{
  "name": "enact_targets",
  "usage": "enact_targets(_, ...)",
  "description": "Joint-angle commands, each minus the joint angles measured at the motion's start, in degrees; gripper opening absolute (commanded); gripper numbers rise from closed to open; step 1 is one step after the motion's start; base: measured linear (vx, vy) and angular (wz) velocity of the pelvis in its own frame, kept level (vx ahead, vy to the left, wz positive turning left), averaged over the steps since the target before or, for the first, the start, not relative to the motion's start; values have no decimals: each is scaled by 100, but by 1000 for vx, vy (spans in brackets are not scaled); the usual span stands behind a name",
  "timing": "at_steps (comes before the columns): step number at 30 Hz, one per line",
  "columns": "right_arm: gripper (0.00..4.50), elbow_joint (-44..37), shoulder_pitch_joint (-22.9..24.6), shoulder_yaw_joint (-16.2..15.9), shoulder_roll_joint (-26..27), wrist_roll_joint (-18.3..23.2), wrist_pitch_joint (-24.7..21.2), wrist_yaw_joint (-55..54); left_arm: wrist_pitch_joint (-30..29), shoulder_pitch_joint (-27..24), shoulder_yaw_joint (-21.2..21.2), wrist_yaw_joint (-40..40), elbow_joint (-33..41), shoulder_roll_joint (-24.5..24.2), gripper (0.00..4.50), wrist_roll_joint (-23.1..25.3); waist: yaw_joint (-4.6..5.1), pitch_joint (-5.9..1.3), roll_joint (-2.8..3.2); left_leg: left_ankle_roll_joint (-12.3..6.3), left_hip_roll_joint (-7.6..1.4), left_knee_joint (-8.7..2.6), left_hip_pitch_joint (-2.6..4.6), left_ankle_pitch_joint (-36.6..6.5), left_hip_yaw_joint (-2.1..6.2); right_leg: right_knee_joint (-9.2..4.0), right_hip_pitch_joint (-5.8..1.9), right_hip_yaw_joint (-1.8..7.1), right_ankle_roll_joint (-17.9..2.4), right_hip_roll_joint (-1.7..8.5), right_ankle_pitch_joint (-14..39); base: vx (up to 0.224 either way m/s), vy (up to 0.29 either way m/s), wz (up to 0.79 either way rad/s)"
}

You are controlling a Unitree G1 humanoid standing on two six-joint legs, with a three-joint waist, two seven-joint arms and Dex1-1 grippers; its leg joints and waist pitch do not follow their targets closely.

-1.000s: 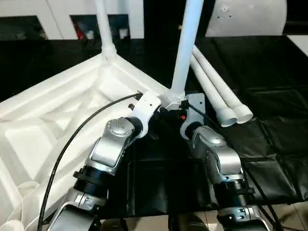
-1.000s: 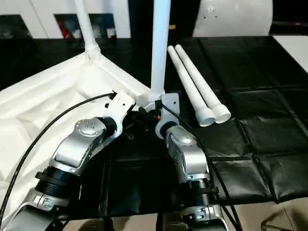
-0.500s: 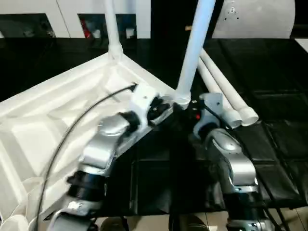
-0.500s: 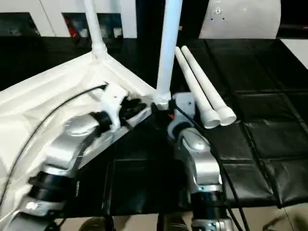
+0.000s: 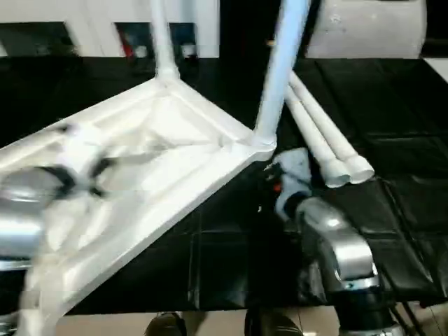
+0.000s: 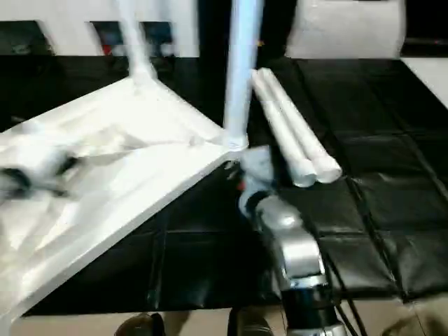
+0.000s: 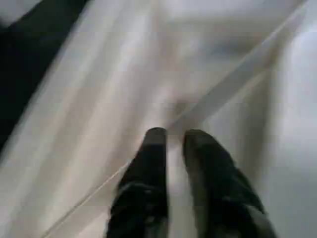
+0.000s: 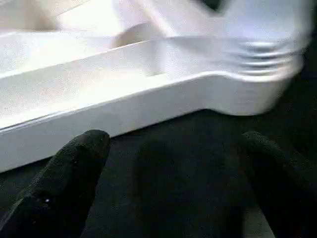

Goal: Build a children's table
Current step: Rotate table base

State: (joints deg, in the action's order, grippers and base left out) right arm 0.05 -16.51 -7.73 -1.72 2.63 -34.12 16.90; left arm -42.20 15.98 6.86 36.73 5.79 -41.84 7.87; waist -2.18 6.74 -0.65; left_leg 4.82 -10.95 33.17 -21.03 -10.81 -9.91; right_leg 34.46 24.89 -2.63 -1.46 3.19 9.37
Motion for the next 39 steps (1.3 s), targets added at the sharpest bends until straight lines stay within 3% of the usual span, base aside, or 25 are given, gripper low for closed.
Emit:
enact_targets(1, 450, 35, 34, -271, -34, -65, -200, 123, -173, -173, 157, -73, -135, -331, 37, 225, 9, -430, 112, -61, -141, -376, 66, -766, 39, -325, -360, 263, -1029, 337, 1093, 0, 0, 0)
enact_targets(2, 450, 179, -4, -336, -22, -129, -166, 97, -181, -262, 147, -134, -249, -470, 22, 264, 13, -436, 122, -22, -145, -381, 84, -838, 45, -330, -345, 266, -1014, 343, 1127, 0, 0, 0)
enact_targets(3, 450, 188, -7, -338, -20, -132, -161, 95, -180, -266, 146, -138, -257, -476, 14, 267, 20, -438, 93, -8, -145, -384, 80, -857, 44, -339, -349, 269, -1019, 344, 1129, 0, 0, 0)
enact_targets(5, 450, 534, -171, -343, 102, -156, -27, 56, -69, -425, 2, -93, -477, -519, 8, 175, -10, -431, 134, 39, -144, -390, 96, -1003, 48, -344, -312, 281, -1075, 358, 1216, 0, 0, 0)
enact_targets(7, 450, 760, -306, -368, 157, -166, 44, 19, -19, -500, -105, -43, -553, -474, 3, 147, -18, -442, 126, 91, -153, -389, 96, -1082, 55, -337, -321, 286, -1089, 372, 1205, 0, 0, 0)
enact_targets(10, 450, 1387, -657, -375, 341, -234, 251, -81, -113, -615, -349, 149, -620, -332, 3, 124, -10, -435, 160, 153, -144, -384, 93, -1279, 60, -345, -306, 294, -1126, 383, 1264, 0, 0, 0)
enact_targets(11, 450, 1553, -747, -403, 371, -237, 308, -103, -133, -669, -458, 255, -595, -364, 3, 102, -3, -425, 134, 163, -138, -389, 77, -1383, 70, -359, -317, 300, -1124, 397, 1453, 0, 0, 0)
enact_targets(14, 450, 1842, -906, -414, 430, -220, 419, -135, -189, -745, -577, 416, -515, -352, 3, -25, 7, -420, 141, 165, -135, -388, 89, -1454, 79, -371, -314, 300, -1043, 389, 1628, 0, 0, 0)
enact_targets(20, 450, 2515, -1270, -312, 503, -222, 742, -105, -489, -802, -849, 1597, 523, -134, 3, -1206, 28, -419, 108, 176, -164, -392, 85, -1413, 64, -327, -307, 299, -1129, 359, 1442, 0, 0, 0)
enact_targets(22, 450, 2660, -1338, -284, 504, -225, 827, -100, -623, -740, -935, 1970, 888, -63, 3, -1597, 22, -422, 104, 169, -133, -375, 94, -1398, 58, -337, -310, 295, -1105, 366, 1494, 0, 0, 0)
enact_targets(25, 450, 2702, -1360, -276, 490, -219, 863, -99, -668, -558, -1056, 2106, 1040, 129, 3, -1834, 19, -433, 97, 162, -128, -372, 88, -1317, 51, -329, -318, 294, -1082, 355, 1380, 0, 0, 0)
enact_targets(28, 450, 2742, -1386, -241, 450, -225, 919, -134, -615, -170, -1200, 1973, 888, 533, 3, -1854, 33, -434, 101, 148, -117, -368, 79, -1282, 42, -336, -328, 288, -1074, 338, 1294, 0, 0, 0)
enact_targets(29, 450, 2765, -1399, -226, 434, -233, 946, -142, -559, -39, -1237, 1900, 798, 655, 3, -1843, 23, -464, 107, 147, -110, -341, 89, -1191, 38, -315, -343, 290, -1081, 342, 1172, 0, 0, 0)
enact_targets(32, 450, 2825, -1429, -185, 414, -265, 1011, -154, -460, 172, -1276, 1728, 591, 841, 3, -1761, 34, -460, 83, 113, -103, -338, 42, -1054, 36, -311, -377, 286, -1099, 339, 1054, 0, 0, 0)
enact_targets(34, 450, 2856, -1474, -83, 342, -347, 1110, -271, 184, 731, -1331, 938, -368, 1286, 3, -1211, 35, -469, 61, 89, -76, -317, 53, -1029, 25, -335, -378, 282, -1042, 313, 1084, 0, 0, 0)
enact_targets(35, 450, 2852, -1485, -56, 308, -397, 1152, -358, 394, 883, -1328, 693, -654, 1395, 3, -1065, 16, -476, 88, 77, -72, -308, 58, -995, 27, -347, -377, 280, -1021, 310, 1071, 0, 0, 0)
enact_targets(36, 450, 2852, -1495, -65, 265, -463, 1198, -422, 479, 973, -1308, 532, -814, 1460, 3, -998, 10, -476, 81, 64, -70, -311, 62, -1013, 27, -360, -372, 280, -1003, 309, 1109, 0, 0, 0)
enact_targets(37, 450, 2846, -1529, -65, 128, -605, 1321, -539, 770, 1237, -1254, 70, -1275, 1639, 3, -847, 13, -480, 66, 80, -72, -318, 11, -968, 50, -348, -421, 264, -965, 324, 1154, 0, 0, 0)
enact_targets(38, 450, 2822, -1549, 5, 79, -574, 1325, -531, 969, 1360, -1226, -150, -1490, 1722, 3, -787, 4, -489, 58, 90, -70, -307, 49, -989, 44, -363, -397, 263, -920, 320, 1217, 0, 0, 0)
enact_targets(39, 450, 2805, -1584, 65, 40, -547, 1384, -531, 1063, 1445, -1202, -296, -1634, 1779, 3, -745, 10, -485, 51, 71, -78, -313, 25, -1006, 55, -353, -414, 262, -921, 332, 1232, 0, 0, 0)
